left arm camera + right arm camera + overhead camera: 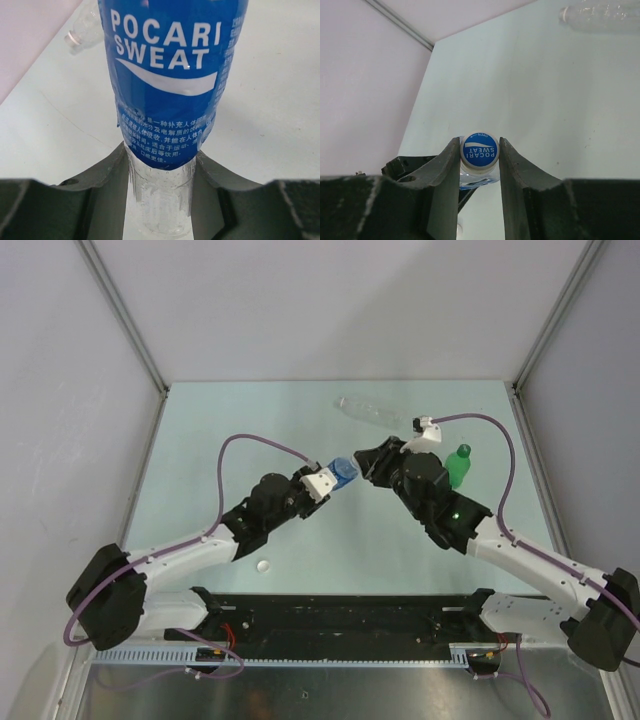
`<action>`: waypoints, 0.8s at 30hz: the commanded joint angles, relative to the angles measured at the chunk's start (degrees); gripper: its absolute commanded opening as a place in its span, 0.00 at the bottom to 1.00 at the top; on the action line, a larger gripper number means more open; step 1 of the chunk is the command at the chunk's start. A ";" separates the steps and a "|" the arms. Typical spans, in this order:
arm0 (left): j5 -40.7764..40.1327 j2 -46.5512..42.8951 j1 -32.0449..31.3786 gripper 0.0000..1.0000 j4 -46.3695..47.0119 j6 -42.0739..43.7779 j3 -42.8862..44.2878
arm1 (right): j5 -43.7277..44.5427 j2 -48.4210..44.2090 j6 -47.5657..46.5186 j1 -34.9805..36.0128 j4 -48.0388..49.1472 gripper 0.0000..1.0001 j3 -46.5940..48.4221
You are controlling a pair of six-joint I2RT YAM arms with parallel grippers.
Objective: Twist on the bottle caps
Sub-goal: Screw the bottle cap onto the plastic bottle.
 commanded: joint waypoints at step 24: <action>33.88 -13.43 5.30 0.00 12.34 -2.06 -4.39 | -46.80 -26.72 -61.94 -0.97 -16.86 0.99 -2.46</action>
